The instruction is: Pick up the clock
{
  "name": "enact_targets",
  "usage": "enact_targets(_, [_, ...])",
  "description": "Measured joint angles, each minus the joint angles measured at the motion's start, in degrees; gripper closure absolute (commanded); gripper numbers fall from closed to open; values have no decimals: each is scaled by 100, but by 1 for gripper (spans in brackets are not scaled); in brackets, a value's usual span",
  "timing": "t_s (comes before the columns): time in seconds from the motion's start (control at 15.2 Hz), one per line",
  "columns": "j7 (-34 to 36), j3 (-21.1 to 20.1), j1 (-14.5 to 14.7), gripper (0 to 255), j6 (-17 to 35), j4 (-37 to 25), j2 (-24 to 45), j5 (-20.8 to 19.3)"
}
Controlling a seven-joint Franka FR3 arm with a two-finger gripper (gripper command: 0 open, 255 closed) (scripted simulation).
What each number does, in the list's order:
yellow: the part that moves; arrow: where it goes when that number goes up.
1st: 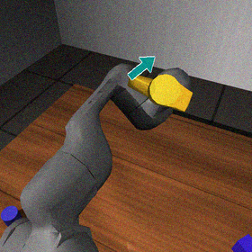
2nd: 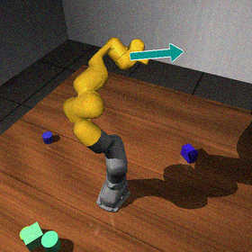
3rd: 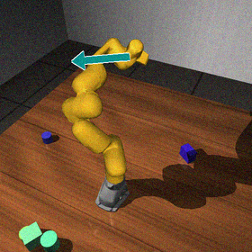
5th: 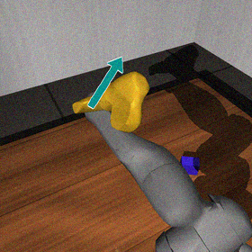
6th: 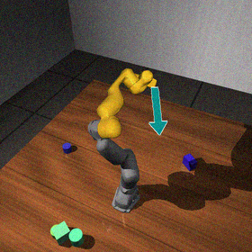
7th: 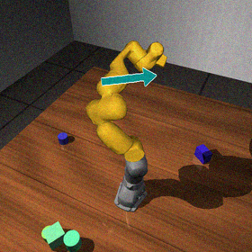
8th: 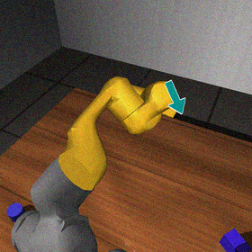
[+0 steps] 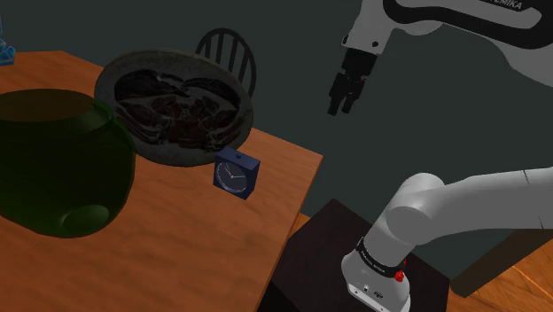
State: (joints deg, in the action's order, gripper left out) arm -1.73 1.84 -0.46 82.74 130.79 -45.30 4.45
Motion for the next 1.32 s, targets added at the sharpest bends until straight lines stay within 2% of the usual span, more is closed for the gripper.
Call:
enact_targets(0.2, [102,-143,53,0,135,55,52,72])
enact_targets(0.59, [615,-855,313,0,830,259,396,399])
enact_targets(0.86, [1022,-1394,476,0,1316,183,848,576])
enact_targets(1.32, [1697,-2266,662,0,2115,-56,1729,624])
